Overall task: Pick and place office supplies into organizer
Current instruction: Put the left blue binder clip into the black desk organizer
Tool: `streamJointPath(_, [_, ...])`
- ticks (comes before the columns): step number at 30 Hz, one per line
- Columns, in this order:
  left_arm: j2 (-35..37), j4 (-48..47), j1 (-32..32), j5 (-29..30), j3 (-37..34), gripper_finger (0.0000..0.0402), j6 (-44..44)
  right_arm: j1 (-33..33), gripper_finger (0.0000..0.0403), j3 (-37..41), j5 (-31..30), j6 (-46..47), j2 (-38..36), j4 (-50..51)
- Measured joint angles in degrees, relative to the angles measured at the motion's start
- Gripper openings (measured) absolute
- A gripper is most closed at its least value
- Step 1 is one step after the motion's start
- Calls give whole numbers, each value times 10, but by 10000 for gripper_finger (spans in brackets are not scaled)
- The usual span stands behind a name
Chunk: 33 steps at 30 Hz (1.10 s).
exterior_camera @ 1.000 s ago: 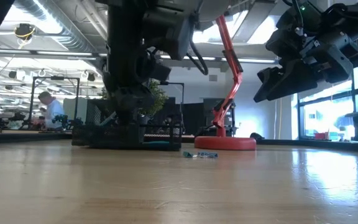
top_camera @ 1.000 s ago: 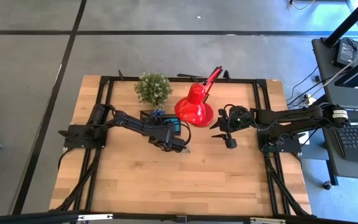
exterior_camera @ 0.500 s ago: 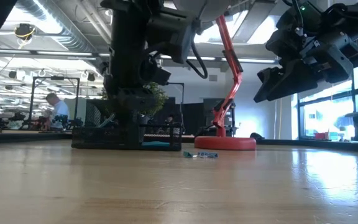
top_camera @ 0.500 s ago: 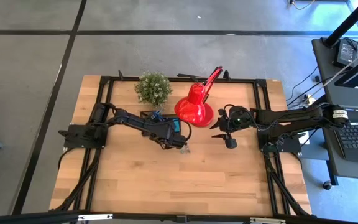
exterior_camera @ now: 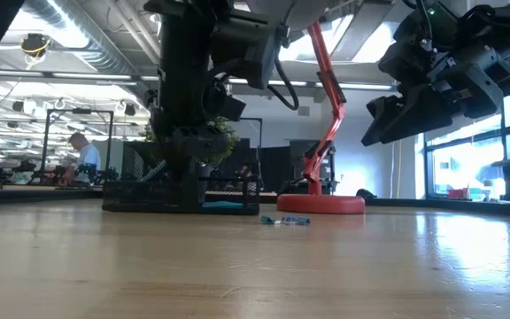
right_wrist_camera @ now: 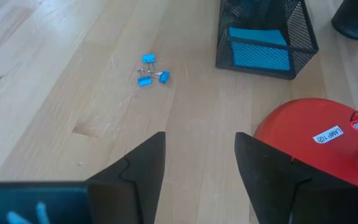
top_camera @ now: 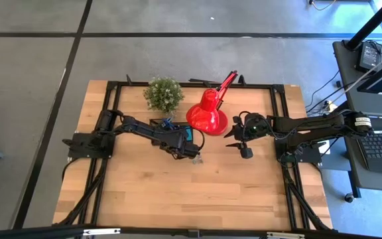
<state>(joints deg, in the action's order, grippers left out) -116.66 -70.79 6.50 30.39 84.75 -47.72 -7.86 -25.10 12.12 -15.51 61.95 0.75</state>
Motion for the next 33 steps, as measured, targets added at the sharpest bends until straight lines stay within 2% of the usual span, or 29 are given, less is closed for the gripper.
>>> streamJointPath(7, [4,-5,8,-5,4,89,-4,0,195,0,0,0,0,3])
streamJointPath(16, [11,15,59,-13,47,84,-12,0,195,0,0,0,0,5])
streamJointPath(25, [11,213,117,-46,49,87,-1,0,195,0,0,2,0,5])
streamJointPath(29, [11,250,132,-48,48,102,18,0,195,0,0,5,0,4])
streamJointPath(33, [11,247,140,-43,48,121,19,0,195,0,0,17,0,6])
